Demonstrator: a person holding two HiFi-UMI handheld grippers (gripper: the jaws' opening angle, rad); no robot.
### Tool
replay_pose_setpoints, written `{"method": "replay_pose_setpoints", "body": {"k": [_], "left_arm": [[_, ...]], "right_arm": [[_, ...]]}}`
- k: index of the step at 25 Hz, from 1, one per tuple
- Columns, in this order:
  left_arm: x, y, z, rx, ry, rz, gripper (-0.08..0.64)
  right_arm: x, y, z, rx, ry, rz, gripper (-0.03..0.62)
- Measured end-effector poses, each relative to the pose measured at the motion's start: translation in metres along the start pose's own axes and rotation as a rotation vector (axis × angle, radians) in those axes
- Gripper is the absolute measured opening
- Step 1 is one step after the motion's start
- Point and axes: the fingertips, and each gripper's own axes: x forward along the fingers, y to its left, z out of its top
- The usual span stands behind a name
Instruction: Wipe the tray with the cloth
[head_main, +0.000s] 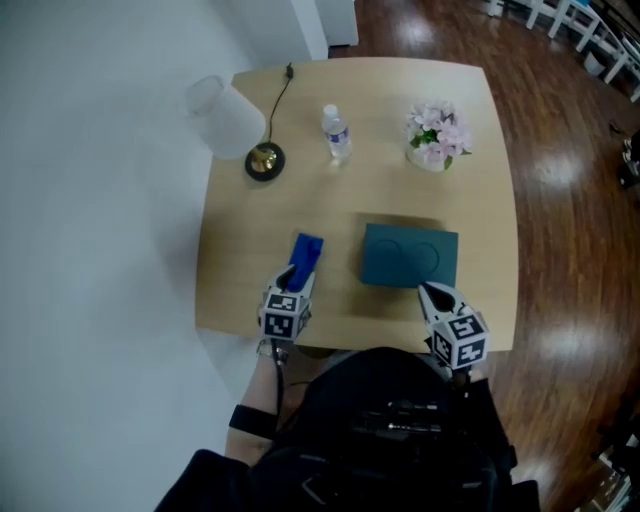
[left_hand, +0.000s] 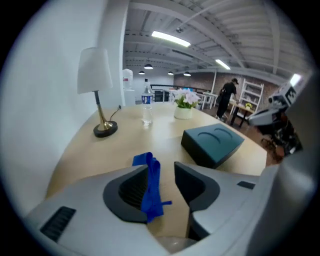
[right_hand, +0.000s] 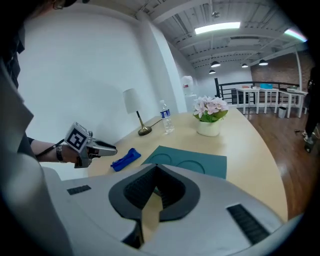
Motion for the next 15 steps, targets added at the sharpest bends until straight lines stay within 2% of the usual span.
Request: {"method": "replay_pose_setpoints", "body": {"k": [4, 5, 7, 9, 11, 15], "left_arm": [[0.051, 0.017, -0.022, 0.13, 0.131, 0.012, 0.333], [0.062, 0.021, -0.028, 0.149, 0.164, 0.014, 0.336], [0.079, 0.027, -0.04, 0.15, 0.208, 0.012, 0.334], [0.087, 0.034, -0.047, 0.119, 0.227, 0.018, 0.288], [0.088, 0.04, -0.047, 0.091, 0.222, 0.041, 0.221], [0.088, 0.048, -0.048, 0.068, 0.199, 0.088, 0.151]], "right_arm": [[-0.009, -0.019, 0.002, 0.018, -0.015, -0.03, 0.009], [-0.013, -0.022, 0.002, 0.023, -0.019, -0.037, 0.009], [-0.021, -0.028, 0.002, 0.035, -0.029, -0.056, 0.009], [-0.029, -0.035, 0.003, 0.048, -0.036, -0.079, 0.009], [-0.038, -0.042, 0.003, 0.065, -0.041, -0.099, 0.009], [-0.049, -0.057, -0.001, 0.113, -0.058, -0.138, 0.009]]}}
